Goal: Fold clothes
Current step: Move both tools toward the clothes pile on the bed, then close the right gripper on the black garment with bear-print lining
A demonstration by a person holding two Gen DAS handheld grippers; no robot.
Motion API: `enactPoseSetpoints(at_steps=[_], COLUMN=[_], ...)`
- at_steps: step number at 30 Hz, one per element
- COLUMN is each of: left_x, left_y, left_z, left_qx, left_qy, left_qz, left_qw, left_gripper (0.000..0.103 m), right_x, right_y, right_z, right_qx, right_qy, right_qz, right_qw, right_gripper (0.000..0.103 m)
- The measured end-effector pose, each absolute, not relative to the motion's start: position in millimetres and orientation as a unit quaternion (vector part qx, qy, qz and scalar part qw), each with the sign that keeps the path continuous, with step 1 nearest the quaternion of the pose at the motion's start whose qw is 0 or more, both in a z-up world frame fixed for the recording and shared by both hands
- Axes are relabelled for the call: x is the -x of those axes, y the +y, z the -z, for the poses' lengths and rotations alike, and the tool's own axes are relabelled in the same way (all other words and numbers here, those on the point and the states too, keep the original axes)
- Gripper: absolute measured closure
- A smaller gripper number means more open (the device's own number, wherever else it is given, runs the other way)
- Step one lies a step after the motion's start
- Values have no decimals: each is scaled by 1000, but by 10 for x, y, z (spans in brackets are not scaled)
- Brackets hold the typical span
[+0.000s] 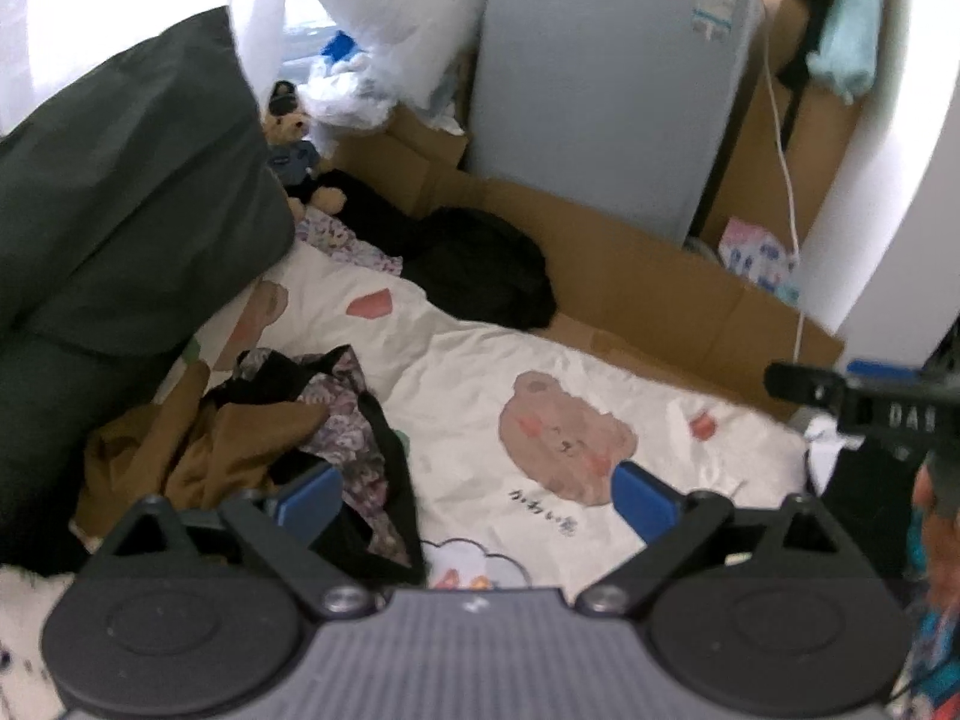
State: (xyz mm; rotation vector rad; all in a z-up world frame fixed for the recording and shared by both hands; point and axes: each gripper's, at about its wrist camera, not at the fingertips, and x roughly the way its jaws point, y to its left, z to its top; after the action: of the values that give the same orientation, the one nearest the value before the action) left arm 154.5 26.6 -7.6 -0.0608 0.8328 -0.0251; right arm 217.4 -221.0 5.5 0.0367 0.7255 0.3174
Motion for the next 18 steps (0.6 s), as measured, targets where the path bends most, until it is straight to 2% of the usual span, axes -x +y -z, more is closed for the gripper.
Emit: enactPoseSetpoints(at_steps=[8,18], left_x=[-1942,-2059], left_y=[686,929], left_z=[757,1171], left_qx=[97,76], left_qy=[444,410], left_qz=[-26,-30], left_qw=[891,908], left_gripper=[5,5], right_x=[-2642,-2709], right_y=[-2137,-1889], right_z=[760,1410], right_qx=[-18,21], right_qy=[371,402], right_qz=[-133,-212], right_qw=[919,891], right_gripper=[0,0])
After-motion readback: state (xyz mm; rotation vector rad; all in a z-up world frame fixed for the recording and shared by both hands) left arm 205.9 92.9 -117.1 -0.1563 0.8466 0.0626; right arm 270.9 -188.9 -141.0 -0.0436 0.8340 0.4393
